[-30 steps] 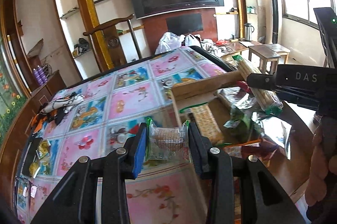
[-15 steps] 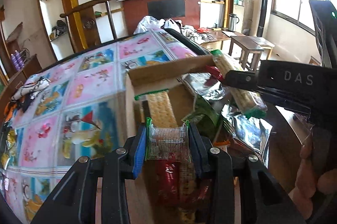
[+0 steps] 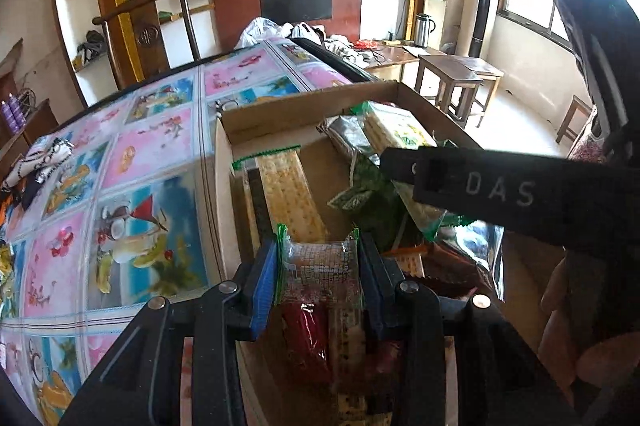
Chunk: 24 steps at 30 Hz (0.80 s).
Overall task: Organize snacks
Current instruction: 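Lower both packets into the box and open both tools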
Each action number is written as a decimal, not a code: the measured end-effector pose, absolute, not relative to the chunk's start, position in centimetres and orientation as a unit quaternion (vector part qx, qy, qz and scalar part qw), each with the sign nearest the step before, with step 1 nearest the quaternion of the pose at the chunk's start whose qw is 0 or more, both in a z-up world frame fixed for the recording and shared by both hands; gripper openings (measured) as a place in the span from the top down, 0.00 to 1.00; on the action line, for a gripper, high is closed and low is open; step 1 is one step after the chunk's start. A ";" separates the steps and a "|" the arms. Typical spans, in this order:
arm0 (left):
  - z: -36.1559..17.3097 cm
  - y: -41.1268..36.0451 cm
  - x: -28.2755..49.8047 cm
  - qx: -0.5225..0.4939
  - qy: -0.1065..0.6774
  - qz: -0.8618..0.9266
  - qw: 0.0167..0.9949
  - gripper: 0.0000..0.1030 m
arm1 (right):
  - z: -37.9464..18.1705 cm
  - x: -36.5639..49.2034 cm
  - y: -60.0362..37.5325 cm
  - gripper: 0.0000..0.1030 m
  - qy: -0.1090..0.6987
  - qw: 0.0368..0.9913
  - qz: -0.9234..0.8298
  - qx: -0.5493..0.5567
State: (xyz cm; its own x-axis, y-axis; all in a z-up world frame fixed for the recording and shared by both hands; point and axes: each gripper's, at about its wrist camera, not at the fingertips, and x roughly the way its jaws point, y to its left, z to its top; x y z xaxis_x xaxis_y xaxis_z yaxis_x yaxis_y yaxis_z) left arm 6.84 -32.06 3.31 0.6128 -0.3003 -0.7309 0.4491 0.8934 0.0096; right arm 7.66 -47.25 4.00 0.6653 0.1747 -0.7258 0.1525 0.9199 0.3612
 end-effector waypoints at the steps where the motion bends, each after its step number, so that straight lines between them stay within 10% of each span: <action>1: 3.1 -32.0 6.9 0.096 0.389 -0.209 0.892 0.64 | 4.0 7.6 -47.2 0.52 0.409 0.890 0.006 0.199; 24: 3.0 -31.7 7.0 0.090 0.394 -0.214 0.889 0.63 | 3.4 7.8 -47.1 0.51 0.417 0.887 0.004 0.198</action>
